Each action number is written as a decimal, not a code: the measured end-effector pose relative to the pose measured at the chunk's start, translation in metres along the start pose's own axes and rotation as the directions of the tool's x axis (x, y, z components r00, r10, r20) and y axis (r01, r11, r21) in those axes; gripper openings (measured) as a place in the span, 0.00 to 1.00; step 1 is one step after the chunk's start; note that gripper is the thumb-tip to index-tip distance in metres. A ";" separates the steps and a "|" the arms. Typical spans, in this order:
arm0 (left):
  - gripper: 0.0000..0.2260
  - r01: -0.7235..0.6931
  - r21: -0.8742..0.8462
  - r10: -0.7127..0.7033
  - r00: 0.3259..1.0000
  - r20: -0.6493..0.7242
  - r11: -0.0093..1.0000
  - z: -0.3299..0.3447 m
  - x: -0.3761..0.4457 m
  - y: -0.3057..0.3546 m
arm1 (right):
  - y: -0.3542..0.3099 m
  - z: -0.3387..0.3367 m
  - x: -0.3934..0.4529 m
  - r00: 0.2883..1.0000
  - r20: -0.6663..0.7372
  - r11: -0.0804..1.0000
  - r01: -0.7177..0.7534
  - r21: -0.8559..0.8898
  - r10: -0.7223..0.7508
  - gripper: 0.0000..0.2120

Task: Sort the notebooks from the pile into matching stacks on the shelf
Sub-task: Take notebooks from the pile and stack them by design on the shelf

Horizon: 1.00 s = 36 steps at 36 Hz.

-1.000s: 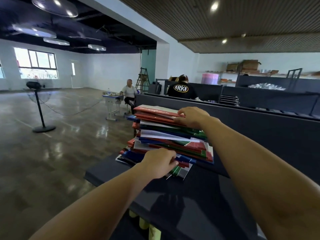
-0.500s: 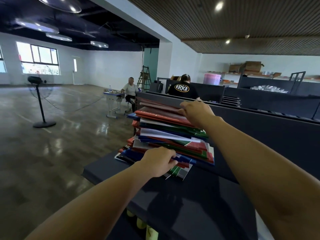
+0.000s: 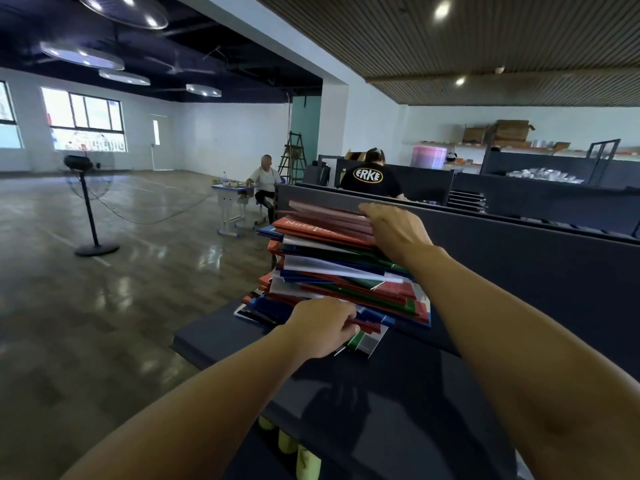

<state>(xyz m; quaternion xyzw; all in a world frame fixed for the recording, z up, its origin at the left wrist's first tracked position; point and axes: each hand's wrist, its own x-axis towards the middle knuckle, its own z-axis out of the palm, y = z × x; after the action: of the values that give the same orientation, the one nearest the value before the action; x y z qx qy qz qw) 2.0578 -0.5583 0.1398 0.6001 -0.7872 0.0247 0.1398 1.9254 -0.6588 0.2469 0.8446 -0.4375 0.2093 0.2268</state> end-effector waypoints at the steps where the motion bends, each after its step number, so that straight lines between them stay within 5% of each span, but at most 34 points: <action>1: 0.14 -0.005 0.006 0.005 1.000 0.001 1.000 0.000 0.000 0.001 | 0.000 -0.001 -0.005 1.000 0.000 1.000 0.006 -0.023 -0.006 0.26; 6: 0.12 -0.034 -0.005 0.035 0.999 0.019 0.999 0.002 0.001 0.011 | 0.002 -0.007 -0.029 0.997 -0.075 0.995 -0.011 -0.101 0.003 0.34; 14: 0.12 -0.132 0.010 0.132 0.991 -0.008 0.991 0.001 -0.001 0.037 | 0.006 -0.021 -0.078 0.983 -0.168 0.989 -0.092 -0.115 0.072 0.32; 23: 0.13 -0.240 -0.019 0.240 0.971 -0.008 0.971 0.010 0.002 0.079 | 0.028 -0.038 -0.141 0.875 -0.482 0.983 -0.132 -0.127 0.055 0.29; 36: 0.12 -0.366 -0.089 0.367 0.930 -0.008 0.926 0.035 -0.015 0.192 | 0.081 -0.082 -0.289 0.852 -0.472 0.919 -0.347 -0.185 0.226 0.23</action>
<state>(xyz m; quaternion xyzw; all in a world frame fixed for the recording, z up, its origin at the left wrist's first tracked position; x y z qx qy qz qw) 1.8717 -0.4979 0.1271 0.4358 -0.8864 0.0128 0.1556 1.6921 -0.4676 0.1697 0.6617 -0.5204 0.3668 0.3961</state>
